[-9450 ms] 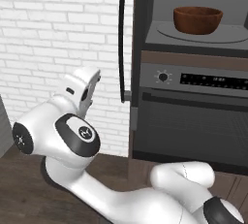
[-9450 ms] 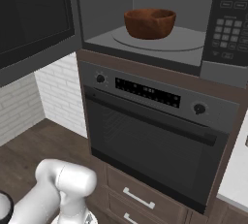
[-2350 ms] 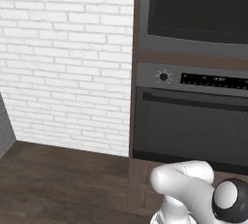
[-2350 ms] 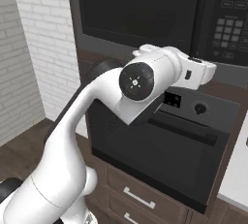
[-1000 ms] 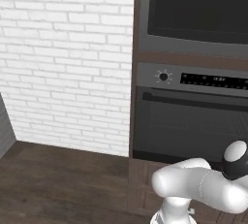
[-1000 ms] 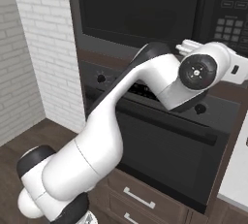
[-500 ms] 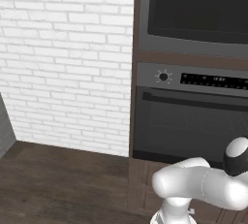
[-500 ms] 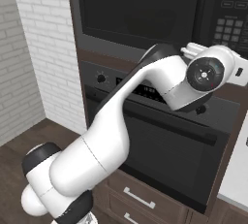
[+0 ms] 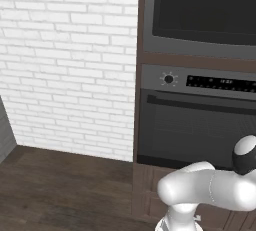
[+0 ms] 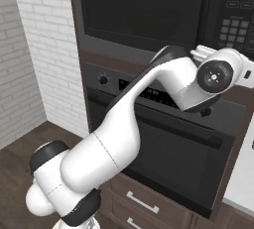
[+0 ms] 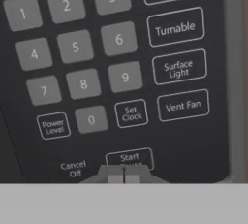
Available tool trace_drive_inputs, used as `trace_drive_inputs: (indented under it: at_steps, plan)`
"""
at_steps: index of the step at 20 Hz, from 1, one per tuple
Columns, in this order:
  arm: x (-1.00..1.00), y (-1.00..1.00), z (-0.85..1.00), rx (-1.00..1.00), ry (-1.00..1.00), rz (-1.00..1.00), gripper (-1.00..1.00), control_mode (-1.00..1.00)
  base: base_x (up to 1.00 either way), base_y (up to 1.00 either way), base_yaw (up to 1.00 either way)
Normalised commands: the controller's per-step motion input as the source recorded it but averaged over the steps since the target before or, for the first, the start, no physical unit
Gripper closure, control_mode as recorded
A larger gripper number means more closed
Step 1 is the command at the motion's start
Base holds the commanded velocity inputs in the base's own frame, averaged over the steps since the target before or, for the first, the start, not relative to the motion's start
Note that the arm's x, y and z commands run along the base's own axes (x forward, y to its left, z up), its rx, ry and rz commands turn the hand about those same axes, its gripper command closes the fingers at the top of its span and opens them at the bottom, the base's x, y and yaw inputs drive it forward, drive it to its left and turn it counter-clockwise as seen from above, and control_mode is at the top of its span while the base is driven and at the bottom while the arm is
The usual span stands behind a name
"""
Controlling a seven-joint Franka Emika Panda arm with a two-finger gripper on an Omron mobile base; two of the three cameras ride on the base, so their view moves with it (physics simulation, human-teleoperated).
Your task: Pick the carrot from the sink and place it in the bowl. Then pick the bowl and place it in the microwave. Then close the microwave door and press the start button.
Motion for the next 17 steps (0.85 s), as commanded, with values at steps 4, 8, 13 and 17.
trace_drive_inputs:
  at_steps: [4,8,13,17]
  plan:
    - [0.68,-0.13,-0.14,0.01,0.00,0.00,1.00,-1.00,0.00,0.00,0.00]
    - [0.73,-0.05,-0.07,0.02,0.01,0.00,1.00,-1.00,0.00,0.00,0.00]
    - [-0.64,0.03,0.01,0.00,-0.09,0.00,1.00,-1.00,0.00,0.00,0.00]
    - [-0.73,0.06,0.27,0.00,-0.18,0.00,1.00,-1.00,0.00,0.00,0.00]
